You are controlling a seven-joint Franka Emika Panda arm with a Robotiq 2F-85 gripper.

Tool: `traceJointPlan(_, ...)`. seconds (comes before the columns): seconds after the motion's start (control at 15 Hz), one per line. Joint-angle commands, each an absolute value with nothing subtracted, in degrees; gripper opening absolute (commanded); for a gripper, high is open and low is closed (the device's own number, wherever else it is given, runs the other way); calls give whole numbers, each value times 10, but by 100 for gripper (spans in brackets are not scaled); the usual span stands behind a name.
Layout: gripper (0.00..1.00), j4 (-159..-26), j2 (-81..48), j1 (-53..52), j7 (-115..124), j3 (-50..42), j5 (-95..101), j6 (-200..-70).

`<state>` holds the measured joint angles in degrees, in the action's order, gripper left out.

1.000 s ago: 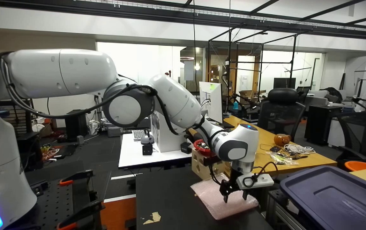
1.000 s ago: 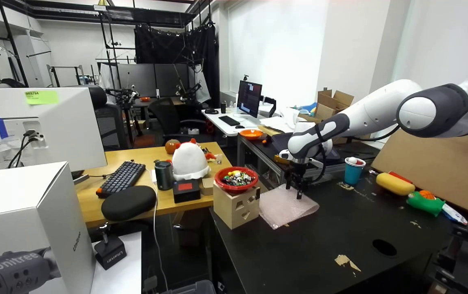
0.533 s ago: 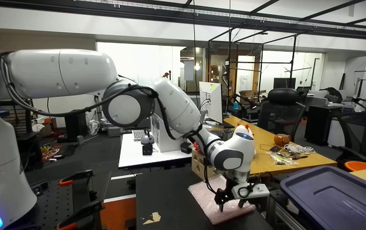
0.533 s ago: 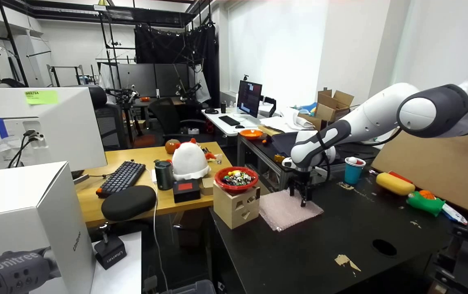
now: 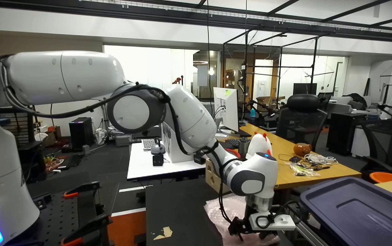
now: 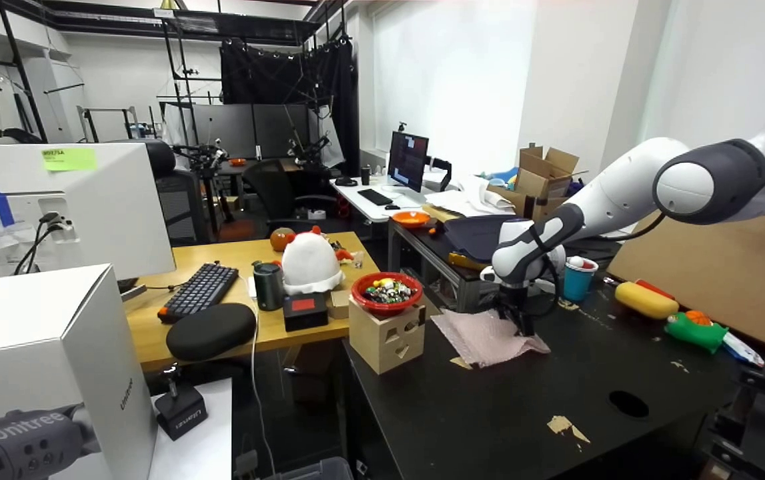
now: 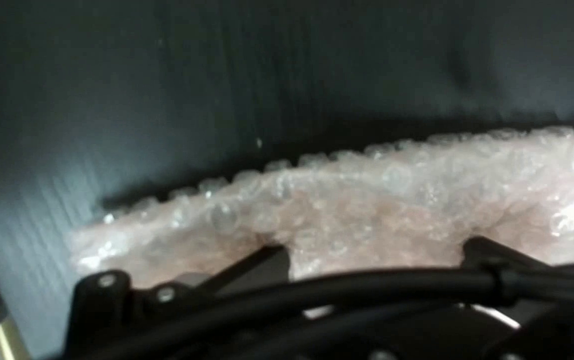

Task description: Fold the plastic sheet in half on the table.

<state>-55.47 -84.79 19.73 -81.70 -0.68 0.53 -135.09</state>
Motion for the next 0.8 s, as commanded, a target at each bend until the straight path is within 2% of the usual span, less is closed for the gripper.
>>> traceJointPlan(0.0,100,-602,-844,216,-775,-36,19,-1347)
traceJointPlan(0.73,100,-642,-810,249,-834,-63,23,-1247)
